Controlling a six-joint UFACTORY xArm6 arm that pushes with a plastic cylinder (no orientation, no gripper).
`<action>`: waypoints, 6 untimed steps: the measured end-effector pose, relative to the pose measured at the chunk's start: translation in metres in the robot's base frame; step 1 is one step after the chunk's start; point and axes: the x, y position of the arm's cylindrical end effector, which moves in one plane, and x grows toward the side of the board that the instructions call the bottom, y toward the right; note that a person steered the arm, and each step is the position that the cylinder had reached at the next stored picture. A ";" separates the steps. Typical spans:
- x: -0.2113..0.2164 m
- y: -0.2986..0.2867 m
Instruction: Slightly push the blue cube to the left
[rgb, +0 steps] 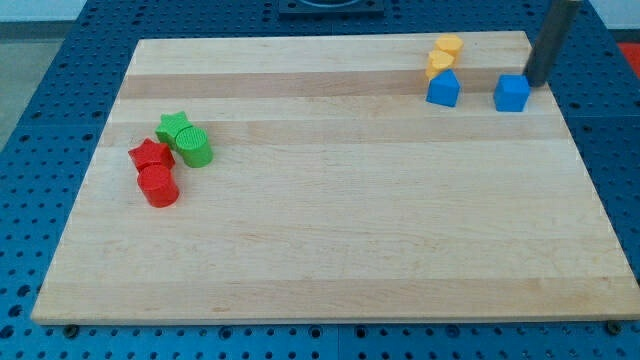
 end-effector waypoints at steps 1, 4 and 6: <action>0.027 -0.029; 0.054 -0.099; 0.016 0.002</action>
